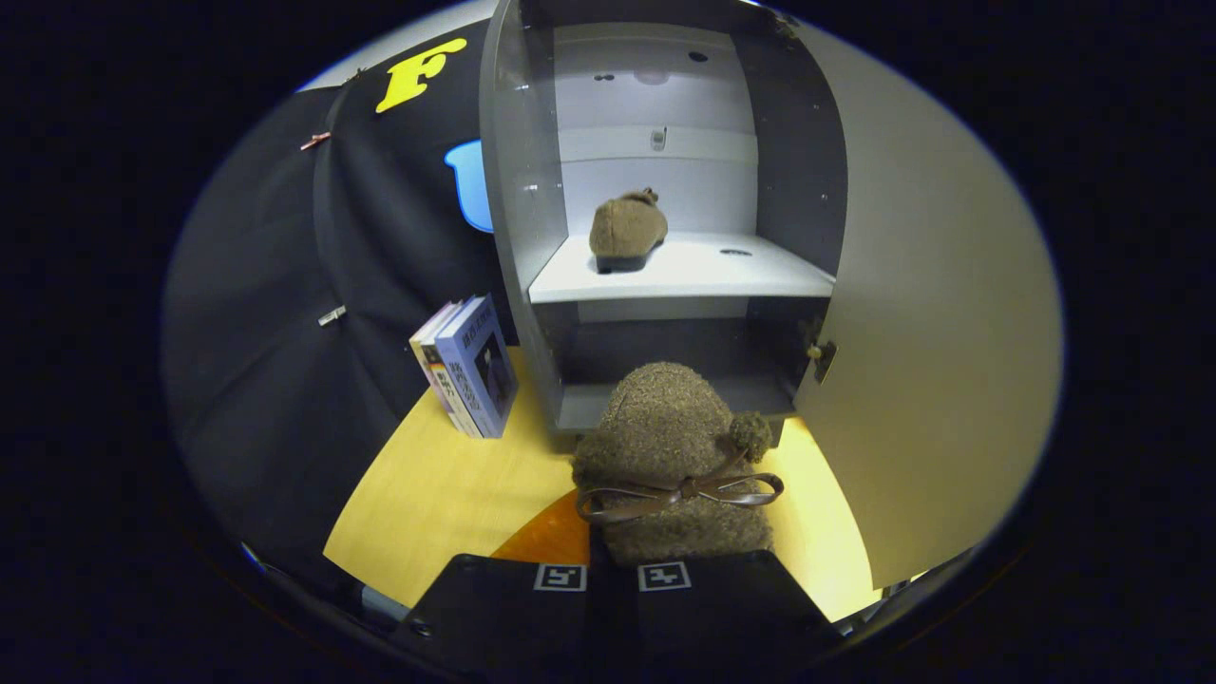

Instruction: Open the shoe cabinet door, grab the shoes and put them into the shoe cabinet, then close the shoe cabinet door.

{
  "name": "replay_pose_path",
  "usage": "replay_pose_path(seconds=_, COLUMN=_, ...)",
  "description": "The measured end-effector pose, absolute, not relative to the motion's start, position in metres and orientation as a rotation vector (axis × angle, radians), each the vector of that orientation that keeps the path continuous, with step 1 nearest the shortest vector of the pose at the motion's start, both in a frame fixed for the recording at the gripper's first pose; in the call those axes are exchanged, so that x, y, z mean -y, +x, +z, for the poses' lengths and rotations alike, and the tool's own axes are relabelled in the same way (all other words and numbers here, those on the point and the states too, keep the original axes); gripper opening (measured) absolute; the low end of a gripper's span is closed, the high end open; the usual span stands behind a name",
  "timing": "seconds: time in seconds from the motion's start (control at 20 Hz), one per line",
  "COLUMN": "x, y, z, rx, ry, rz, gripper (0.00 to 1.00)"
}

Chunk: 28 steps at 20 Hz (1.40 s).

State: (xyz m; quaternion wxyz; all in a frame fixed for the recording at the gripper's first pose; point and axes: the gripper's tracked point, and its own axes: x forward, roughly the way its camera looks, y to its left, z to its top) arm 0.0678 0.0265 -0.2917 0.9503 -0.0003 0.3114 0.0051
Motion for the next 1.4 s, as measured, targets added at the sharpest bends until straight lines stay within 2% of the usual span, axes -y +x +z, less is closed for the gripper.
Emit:
replay_pose_path(seconds=0.5, x=-0.017, y=0.133, z=-0.198, rx=-0.54, ry=0.029, rz=-0.015, gripper=0.05)
replay_pose_path(seconds=0.85, x=0.017, y=0.21, z=-0.159, rx=-0.527, ry=0.052, rz=-0.024, gripper=0.05)
replay_pose_path(seconds=1.15, x=0.039, y=0.307, z=-0.154, rx=-0.549, ry=0.062, rz=-0.004, gripper=0.05)
replay_pose_path(seconds=1.4, x=0.063, y=0.384, z=-0.188, rx=-0.624, ry=0.137, rz=-0.059, gripper=0.05)
